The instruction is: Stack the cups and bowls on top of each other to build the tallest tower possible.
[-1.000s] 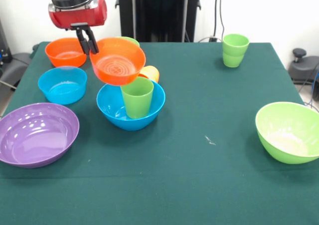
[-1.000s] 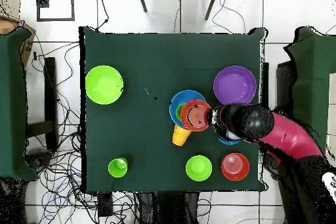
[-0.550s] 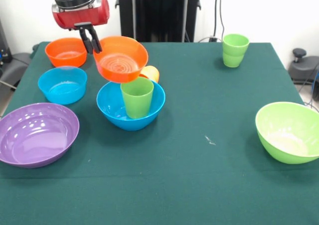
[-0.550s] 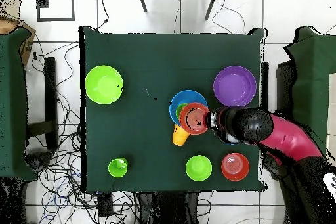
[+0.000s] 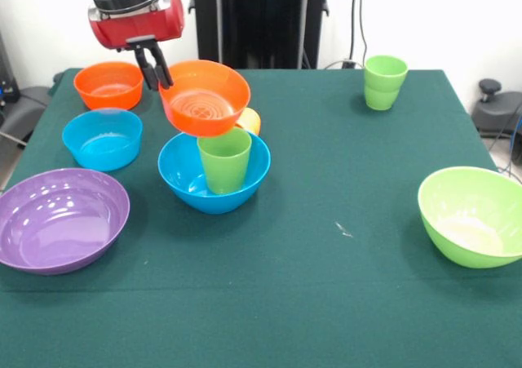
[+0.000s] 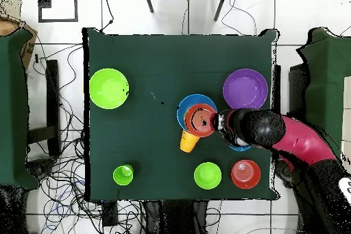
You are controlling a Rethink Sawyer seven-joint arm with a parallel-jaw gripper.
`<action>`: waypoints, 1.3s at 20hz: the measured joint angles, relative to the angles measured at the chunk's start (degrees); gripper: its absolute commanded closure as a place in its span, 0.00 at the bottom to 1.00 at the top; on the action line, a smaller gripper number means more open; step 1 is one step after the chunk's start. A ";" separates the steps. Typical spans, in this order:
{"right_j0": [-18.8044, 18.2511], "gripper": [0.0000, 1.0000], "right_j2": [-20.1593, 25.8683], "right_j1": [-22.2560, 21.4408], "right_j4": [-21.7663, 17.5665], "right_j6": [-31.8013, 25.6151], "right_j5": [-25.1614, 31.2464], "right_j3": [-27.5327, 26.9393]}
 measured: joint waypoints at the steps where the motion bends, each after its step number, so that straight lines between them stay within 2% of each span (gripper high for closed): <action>1: -0.37 1.00 0.65 0.00 -0.01 0.00 0.00 0.04; 13: -1.56 1.00 4.35 0.57 -1.34 0.00 0.00 0.19; 26: -1.64 1.00 5.49 3.21 -4.41 0.00 0.00 0.46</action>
